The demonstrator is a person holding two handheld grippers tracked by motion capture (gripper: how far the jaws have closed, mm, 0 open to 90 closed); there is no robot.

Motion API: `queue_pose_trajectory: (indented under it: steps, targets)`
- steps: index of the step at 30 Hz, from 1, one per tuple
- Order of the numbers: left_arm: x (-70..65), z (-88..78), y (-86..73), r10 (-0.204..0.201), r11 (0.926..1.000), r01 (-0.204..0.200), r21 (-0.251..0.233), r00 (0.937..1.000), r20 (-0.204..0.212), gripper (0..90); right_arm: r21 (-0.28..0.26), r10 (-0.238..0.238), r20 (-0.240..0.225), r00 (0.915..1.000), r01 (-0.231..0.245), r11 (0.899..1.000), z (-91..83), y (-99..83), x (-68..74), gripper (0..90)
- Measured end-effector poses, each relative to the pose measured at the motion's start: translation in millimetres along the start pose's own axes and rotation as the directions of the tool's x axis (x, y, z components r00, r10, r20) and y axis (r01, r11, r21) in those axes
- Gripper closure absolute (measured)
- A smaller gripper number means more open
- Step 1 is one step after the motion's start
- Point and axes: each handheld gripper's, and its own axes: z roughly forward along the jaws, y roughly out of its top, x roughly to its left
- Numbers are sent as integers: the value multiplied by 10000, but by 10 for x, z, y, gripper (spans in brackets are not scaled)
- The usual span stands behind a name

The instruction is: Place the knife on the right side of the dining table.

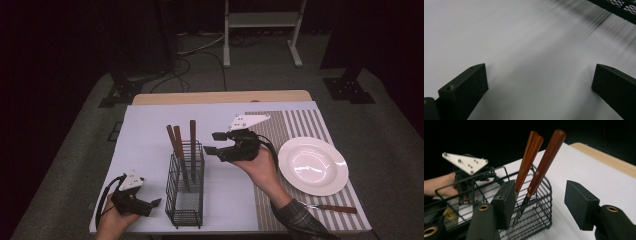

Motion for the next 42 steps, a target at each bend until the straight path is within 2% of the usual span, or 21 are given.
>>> queue_pose_trajectory:
  steps: [8, 17, 26, 34, 36, 42]
  targets:
    - [0, 0, 0, 1, 10000, -1, 2, 10000, -2, 0, -313, 158, -139, 9998, -162, 9994, 94, 118, -74, 403]
    - [1, 0, 0, -3, 10000, 3, 5, 10000, 6, 0, -545, 364, -370, 9987, -384, 9978, 288, 226, -190, 388]
    - [2, -4, 1, 7, 10000, -7, 46, 10000, 19, 0, -558, 561, -548, 9969, -592, 9967, 474, 272, -239, 395]
    - [1, -2, 1, 2, 10000, -2, 25, 10000, 11, 0, -611, 480, -691, 9965, -522, 9968, 599, 298, -242, 500]
    - [1, -2, 1, 4, 10000, -4, 27, 10000, 11, 0, -592, 477, -690, 9965, -518, 9969, 606, 302, -240, 511]
    - [1, -3, 1, 4, 10000, -4, 34, 10000, 9, 0, -677, 444, -590, 9973, -484, 9965, 618, 318, -244, 623]
